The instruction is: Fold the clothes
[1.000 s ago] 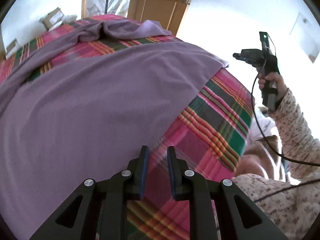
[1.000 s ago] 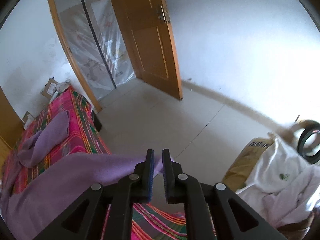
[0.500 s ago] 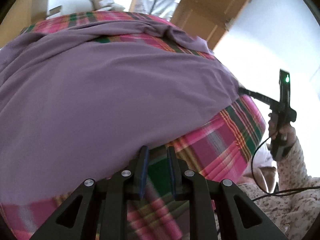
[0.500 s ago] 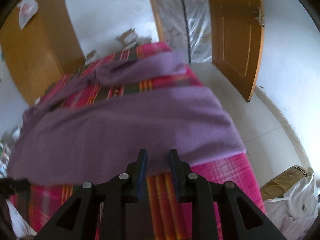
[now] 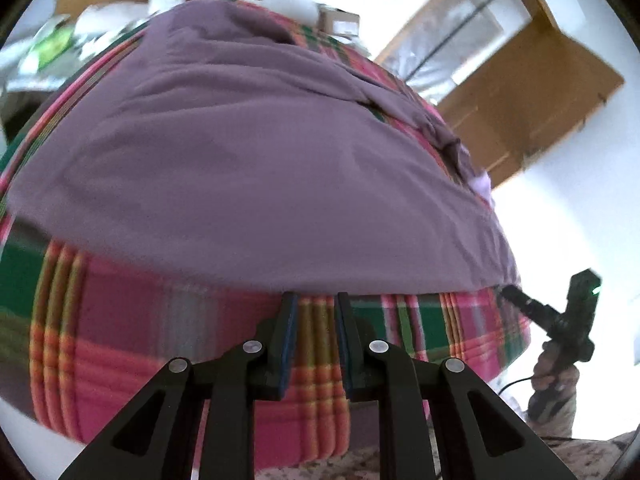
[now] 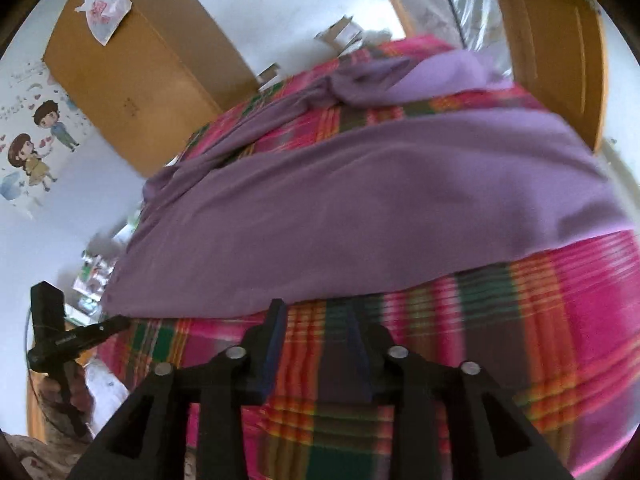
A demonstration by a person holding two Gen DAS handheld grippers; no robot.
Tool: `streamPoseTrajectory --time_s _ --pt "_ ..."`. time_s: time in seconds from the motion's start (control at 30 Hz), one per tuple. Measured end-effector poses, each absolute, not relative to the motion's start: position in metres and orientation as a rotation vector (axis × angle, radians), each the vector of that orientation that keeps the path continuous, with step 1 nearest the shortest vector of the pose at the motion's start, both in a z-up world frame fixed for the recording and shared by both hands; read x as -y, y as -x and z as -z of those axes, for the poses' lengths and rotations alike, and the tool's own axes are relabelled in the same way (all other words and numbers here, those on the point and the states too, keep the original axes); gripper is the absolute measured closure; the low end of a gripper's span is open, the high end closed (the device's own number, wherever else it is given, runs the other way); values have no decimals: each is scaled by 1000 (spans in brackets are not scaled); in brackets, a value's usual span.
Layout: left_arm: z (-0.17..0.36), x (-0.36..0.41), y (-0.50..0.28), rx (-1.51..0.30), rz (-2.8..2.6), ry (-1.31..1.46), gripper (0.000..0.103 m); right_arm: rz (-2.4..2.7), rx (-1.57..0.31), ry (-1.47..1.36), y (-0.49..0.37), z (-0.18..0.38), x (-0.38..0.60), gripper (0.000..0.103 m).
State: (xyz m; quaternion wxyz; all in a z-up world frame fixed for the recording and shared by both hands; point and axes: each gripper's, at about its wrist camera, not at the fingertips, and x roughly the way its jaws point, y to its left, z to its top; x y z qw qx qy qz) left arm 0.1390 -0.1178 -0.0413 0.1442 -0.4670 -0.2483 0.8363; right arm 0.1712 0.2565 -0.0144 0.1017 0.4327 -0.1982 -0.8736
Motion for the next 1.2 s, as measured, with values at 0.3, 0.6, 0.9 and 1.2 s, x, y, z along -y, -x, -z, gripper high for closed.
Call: streamPoseTrajectory --time_s 0.3,0.6,0.9,1.2 --pt "58 164 -136 1158 -2319 1286 84 2584 880 -1236 -165 20 -272 66" --pt "61 171 -132 1258 -2313 1264 84 2498 1175 -1277 -158 37 -281 99" --pt "42 179 -144 1250 -2427 1154 101 2568 1114 -1122 -186 4 -280 100" --pt "39 206 -160 1225 -2579 1205 97 2607 984 -1199 -187 7 -267 99"
